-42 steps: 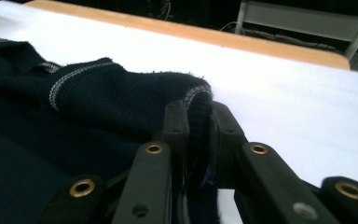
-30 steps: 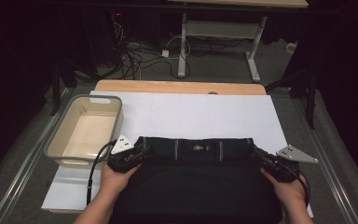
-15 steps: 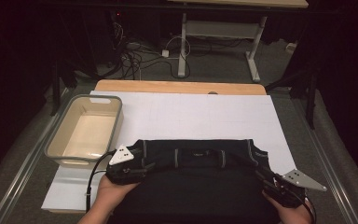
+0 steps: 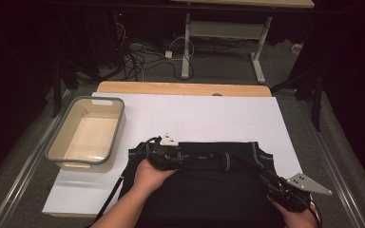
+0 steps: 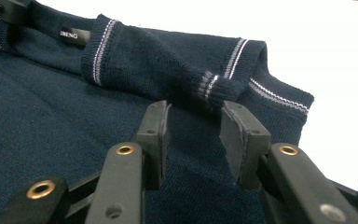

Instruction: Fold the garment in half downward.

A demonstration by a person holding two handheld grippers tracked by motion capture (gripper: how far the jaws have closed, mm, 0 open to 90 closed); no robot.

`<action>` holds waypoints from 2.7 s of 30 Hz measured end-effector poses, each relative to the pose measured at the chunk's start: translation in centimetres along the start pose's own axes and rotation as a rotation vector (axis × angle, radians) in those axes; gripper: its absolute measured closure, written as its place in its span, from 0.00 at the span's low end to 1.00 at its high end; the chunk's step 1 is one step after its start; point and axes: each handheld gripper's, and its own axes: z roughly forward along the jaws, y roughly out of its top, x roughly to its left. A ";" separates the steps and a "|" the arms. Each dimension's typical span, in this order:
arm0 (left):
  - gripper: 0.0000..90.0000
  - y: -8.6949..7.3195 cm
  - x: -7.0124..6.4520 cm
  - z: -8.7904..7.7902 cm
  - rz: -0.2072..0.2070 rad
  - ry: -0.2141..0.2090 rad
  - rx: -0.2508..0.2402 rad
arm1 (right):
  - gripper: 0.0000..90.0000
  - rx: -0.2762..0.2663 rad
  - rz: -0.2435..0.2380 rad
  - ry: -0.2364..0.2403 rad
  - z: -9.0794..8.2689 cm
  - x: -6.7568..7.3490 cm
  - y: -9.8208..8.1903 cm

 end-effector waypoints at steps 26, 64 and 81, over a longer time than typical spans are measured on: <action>0.44 -10.5 -0.7 -8.7 0.040 0.090 -0.164 | 0.68 0.006 0.000 -0.013 0.0 0.0 0.0; 0.70 -10.5 0.4 -6.6 0.071 0.135 -0.033 | 0.57 0.135 0.051 -0.048 3.0 -1.3 1.7; 0.81 -10.7 0.1 -6.8 0.105 0.145 -0.054 | 0.90 0.175 -0.031 -0.009 3.1 -0.5 1.5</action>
